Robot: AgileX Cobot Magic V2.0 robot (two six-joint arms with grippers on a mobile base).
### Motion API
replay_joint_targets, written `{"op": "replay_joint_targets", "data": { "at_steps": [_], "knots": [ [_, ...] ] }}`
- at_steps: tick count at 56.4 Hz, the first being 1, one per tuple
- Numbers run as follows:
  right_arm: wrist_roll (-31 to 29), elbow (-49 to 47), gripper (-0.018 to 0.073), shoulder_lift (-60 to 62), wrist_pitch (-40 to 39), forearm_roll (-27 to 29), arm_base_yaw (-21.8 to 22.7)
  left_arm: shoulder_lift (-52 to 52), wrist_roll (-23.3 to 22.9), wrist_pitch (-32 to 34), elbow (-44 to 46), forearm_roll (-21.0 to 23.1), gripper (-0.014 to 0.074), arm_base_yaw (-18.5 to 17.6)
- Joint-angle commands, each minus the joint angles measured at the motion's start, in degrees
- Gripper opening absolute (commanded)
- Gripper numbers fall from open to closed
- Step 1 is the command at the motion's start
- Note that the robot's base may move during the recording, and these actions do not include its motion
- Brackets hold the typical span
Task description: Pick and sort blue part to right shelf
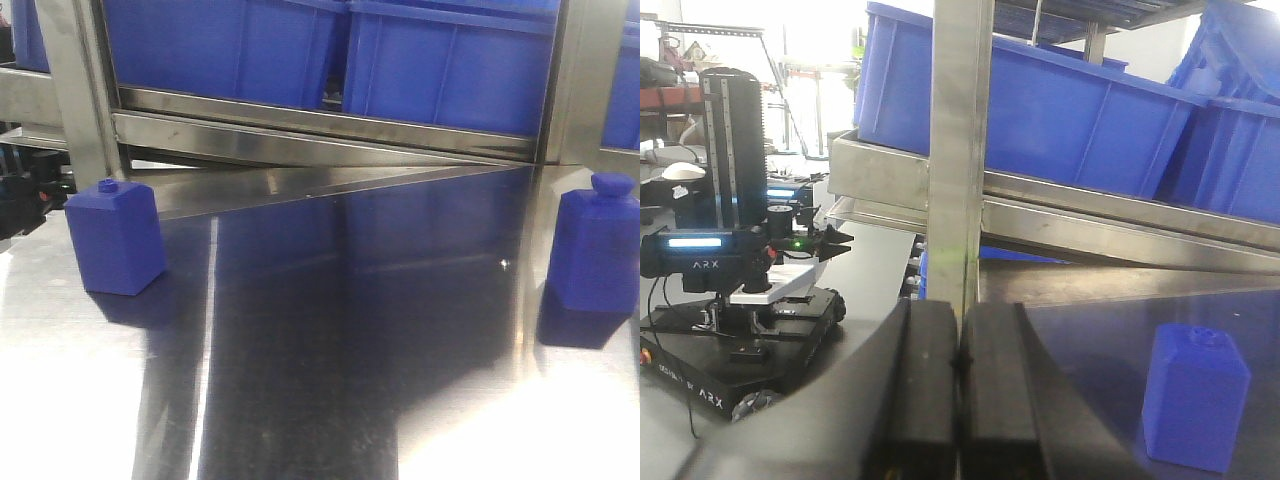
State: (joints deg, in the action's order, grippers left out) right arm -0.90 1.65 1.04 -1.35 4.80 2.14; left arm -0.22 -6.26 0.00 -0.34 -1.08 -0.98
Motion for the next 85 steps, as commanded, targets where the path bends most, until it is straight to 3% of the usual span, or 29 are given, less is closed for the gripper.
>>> {"op": "replay_joint_targets", "data": {
  "at_steps": [1, 41, 46, 53, 73, 85],
  "knots": [
    [-0.23, -0.44, 0.0039, 0.61, -5.34, 0.01, 0.04, -1.24, -0.13, 4.98, -1.69, 0.47, 0.0124, -0.03],
    [-0.23, -0.44, 0.0039, 0.61, -5.41, 0.01, 0.04, -1.24, -0.37, 5.7, -1.69, 1.08, 0.0124, -0.03],
    [-0.23, -0.44, 0.0039, 0.61, -5.41, 0.01, 0.04, -1.24, -0.72, 9.8, -1.69, 3.16, 0.0124, -0.03],
    [-0.23, -0.44, 0.0039, 0.61, -5.41, 0.01, 0.04, -1.24, -0.72, 15.79, 1.48, 2.84, 0.0124, -0.03],
    [-0.23, -0.44, 0.0039, 0.61, -5.41, 0.01, 0.04, 10.84, -0.72, -16.36, 31.37, 0.5, 0.0129, -0.03],
    [-0.23, -0.44, 0.0039, 0.61, -5.36, 0.01, 0.04, 19.56, -0.35, -24.56, 37.98, 0.65, 0.0129, -2.49]
  ]
}}
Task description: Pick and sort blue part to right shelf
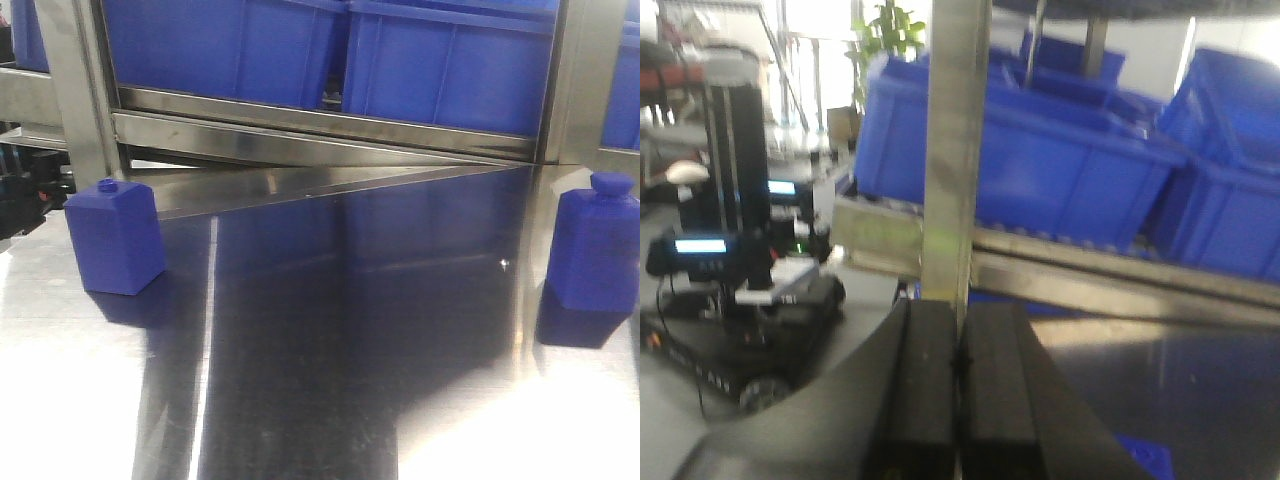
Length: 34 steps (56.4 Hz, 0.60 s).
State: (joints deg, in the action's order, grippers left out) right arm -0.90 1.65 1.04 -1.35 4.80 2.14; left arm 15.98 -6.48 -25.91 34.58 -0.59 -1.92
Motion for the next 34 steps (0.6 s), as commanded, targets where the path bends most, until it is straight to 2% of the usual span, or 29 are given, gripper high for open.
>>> {"op": "replay_joint_targets", "data": {
  "at_steps": [1, 8, 25, 34],
  "knots": [
    [-0.23, -0.44, 0.0039, 0.61, -5.36, 0.01, 0.04, 4.1, -0.14, 0.81, 3.36, 0.16, 0.0129, -2.07],
    [-0.23, -0.44, 0.0039, 0.61, -5.36, 0.01, 0.04, 8.88, -0.04, -2.93, 3.74, 0.16, 0.0155, -5.4],
    [-0.23, -0.44, 0.0039, 0.61, -5.36, 0.01, 0.04, 20.78, 1.58, -7.28, 5.08, 0.59, 0.0451, -14.99],
    [-0.23, -0.44, 0.0039, 0.61, -5.36, 0.01, 0.04, 30.31, 1.58, -12.39, 12.03, 1.46, 0.0563, -18.24]
  ]
}}
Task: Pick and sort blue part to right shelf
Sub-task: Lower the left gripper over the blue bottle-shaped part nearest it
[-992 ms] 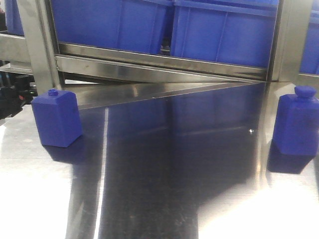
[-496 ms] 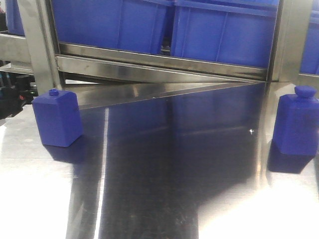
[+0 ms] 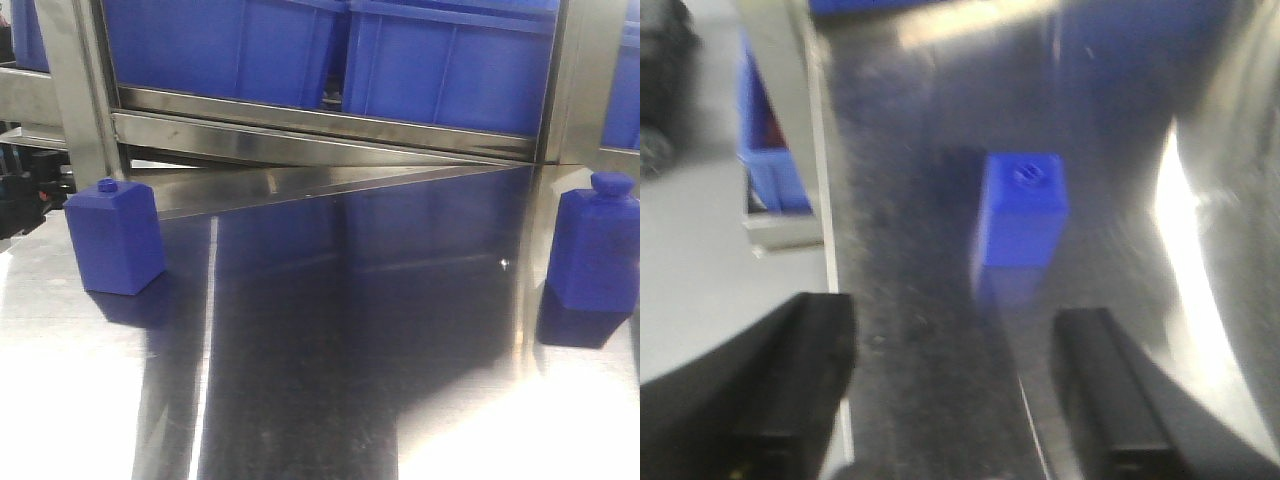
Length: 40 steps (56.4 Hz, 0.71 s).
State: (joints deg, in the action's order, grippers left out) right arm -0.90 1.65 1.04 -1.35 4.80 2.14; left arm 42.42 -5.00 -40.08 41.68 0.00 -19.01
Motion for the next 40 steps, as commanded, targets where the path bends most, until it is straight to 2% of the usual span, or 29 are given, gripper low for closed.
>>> {"op": "replay_joint_targets", "data": {
  "at_steps": [1, 12, 23, 31, 40],
  "knots": [
    [-0.23, -0.44, 0.0039, 0.61, -5.36, 0.01, 0.04, 5.13, 0.11, 1.07, 6.13, 1.15, 0.057, -1.42],
    [-0.23, -0.44, 0.0039, 0.61, -5.36, 0.01, 0.04, 18.26, 0.11, -6.19, 18.04, 3.6, 0.0583, -1.56],
    [-0.23, -0.44, 0.0039, 0.61, -5.36, 0.01, 0.04, 33.07, 0.11, -16.29, 31.45, 3.63, 0.0583, -1.56],
    [-0.23, -0.44, 0.0039, 0.61, -5.36, 0.01, 0.04, 41.1, 0.11, -18.82, 37.92, 4.38, 0.0583, -1.56],
    [-0.23, -0.44, 0.0039, 0.61, -5.36, 0.01, 0.04, 46.98, 0.11, -19.32, 40.69, 6.71, 0.0583, -1.56]
  ]
}}
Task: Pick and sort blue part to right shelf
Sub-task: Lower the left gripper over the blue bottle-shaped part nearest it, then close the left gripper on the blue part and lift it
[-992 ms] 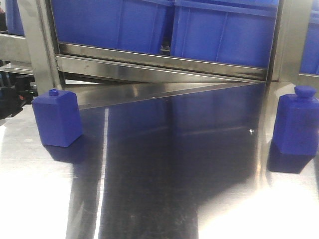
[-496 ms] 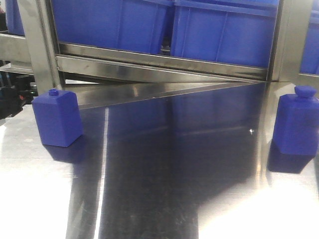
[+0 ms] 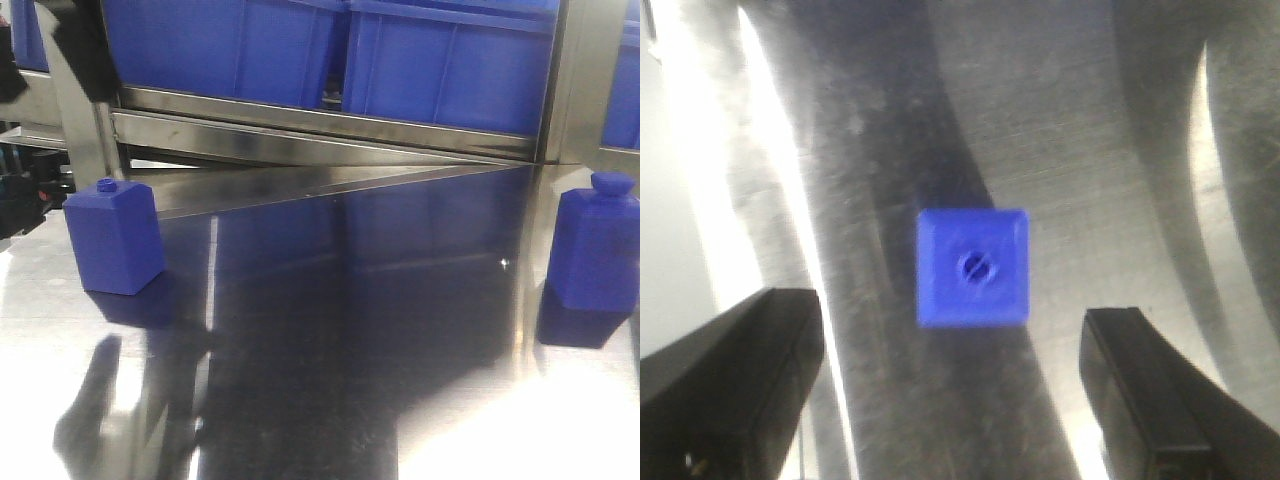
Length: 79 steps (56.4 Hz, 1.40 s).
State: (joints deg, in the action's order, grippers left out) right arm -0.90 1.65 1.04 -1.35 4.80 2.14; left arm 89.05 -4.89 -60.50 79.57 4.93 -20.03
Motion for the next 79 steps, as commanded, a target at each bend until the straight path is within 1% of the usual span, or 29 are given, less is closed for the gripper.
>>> {"op": "replay_joint_targets", "data": {
  "at_steps": [1, 18, 26, 41, 48, 58, 62, 68, 71, 79],
  "knots": [
    [-0.23, -0.44, 0.0039, 0.61, -5.36, 0.01, 0.04, 0.77, -0.01, 1.1, 2.94, 1.78, 0.0583, -0.54],
    [-0.23, -0.44, 0.0039, 0.61, -5.36, 0.01, 0.04, 6.14, -0.01, 1.1, 3.04, 1.78, 0.0583, -0.54],
    [-0.23, -0.44, 0.0039, 0.61, -5.36, 0.01, 0.04, 8.49, 0.8, 1.1, 3.04, 3.94, 0.0582, -0.54],
    [-0.23, -0.44, 0.0039, 0.61, -5.36, 0.01, 0.04, 11.63, 0.9, 0.85, 2.94, 3.17, 0.0582, -1.05],
    [-0.23, -0.44, 0.0039, 0.61, -5.36, 0.01, 0.04, 14.0, 0.9, -1.0, 2.94, 3.04, 0.0565, -1.05],
    [-0.23, -0.44, 0.0039, 0.61, -5.36, 0.01, 0.04, 15.76, 0.9, -3.4, 2.94, 3.04, 0.0564, -1.05],
    [-0.23, -0.44, 0.0039, 0.61, -5.36, 0.01, 0.04, 15.76, 0.9, -3.4, 2.94, 3.04, 0.0541, -1.05],
    [-0.23, -0.44, 0.0039, 0.61, -5.36, 0.01, 0.04, 15.76, 0.9, -3.16, 3.07, 3.04, 0.0472, -1.05],
    [-0.23, -0.44, 0.0039, 0.61, -5.36, 0.01, 0.04, 15.76, 0.9, -2.21, 3.07, 3.04, 0.0435, -1.05],
    [-0.23, -0.44, 0.0039, 0.61, -5.36, 0.01, 0.04, 15.76, 1.05, -0.14, 3.07, 3.04, 0.0374, -1.05]
  ]
}}
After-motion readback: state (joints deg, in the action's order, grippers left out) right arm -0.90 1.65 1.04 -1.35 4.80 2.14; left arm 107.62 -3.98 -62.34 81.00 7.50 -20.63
